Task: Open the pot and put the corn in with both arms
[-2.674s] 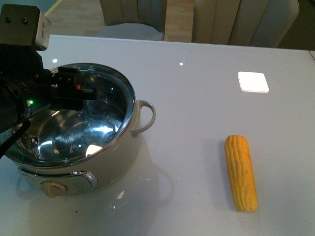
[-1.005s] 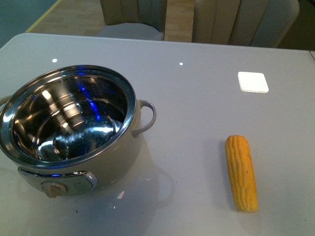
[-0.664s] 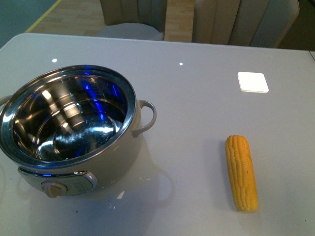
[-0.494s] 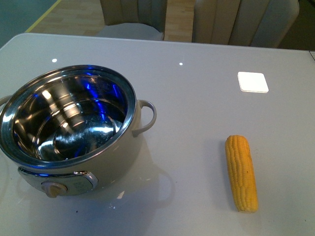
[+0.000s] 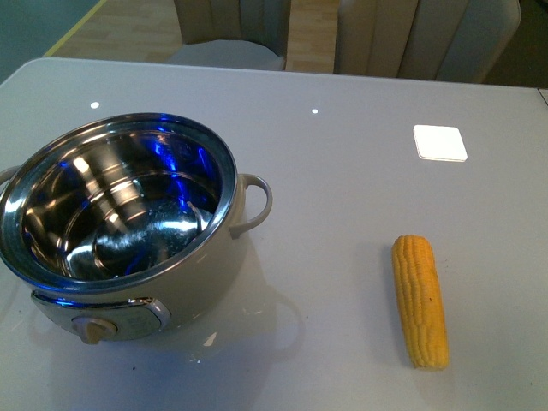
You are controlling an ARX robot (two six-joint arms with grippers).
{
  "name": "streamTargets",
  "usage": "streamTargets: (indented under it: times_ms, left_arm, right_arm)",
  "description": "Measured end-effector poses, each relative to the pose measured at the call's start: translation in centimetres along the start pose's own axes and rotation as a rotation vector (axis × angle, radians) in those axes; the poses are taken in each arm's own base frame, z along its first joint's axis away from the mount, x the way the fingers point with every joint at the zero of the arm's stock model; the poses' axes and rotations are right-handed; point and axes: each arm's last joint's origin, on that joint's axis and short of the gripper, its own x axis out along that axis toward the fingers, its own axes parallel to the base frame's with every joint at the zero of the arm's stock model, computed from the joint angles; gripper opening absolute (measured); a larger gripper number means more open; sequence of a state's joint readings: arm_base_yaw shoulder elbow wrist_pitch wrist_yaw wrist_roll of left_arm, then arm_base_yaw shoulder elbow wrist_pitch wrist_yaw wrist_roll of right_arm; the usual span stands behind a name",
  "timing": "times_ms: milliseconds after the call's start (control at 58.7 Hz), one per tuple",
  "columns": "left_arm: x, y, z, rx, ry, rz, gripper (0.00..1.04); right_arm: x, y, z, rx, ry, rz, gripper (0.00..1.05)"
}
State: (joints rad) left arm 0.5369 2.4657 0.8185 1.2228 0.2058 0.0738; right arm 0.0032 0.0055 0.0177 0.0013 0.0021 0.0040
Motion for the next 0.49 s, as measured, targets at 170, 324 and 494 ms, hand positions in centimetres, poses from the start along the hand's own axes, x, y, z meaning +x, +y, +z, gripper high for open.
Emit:
streamTargets:
  times_ms: [170,324,494]
  left_arm:
    - [1.3,0.2,-1.3,0.007,0.008,-0.009,0.42]
    - [2.1,0.2,-1.7,0.02,-0.006,-0.022,0.42]
    - [2.5,0.4,-2.5,0.032,-0.007,-0.029,0.42]
  right_arm:
    - [0.0,0.0,0.0,0.0,0.0,0.001,0.96]
    - [0.0,0.0,0.0,0.0,0.0,0.0,0.96]
    - [0.0,0.0,0.0,0.0,0.0,0.0,0.96]
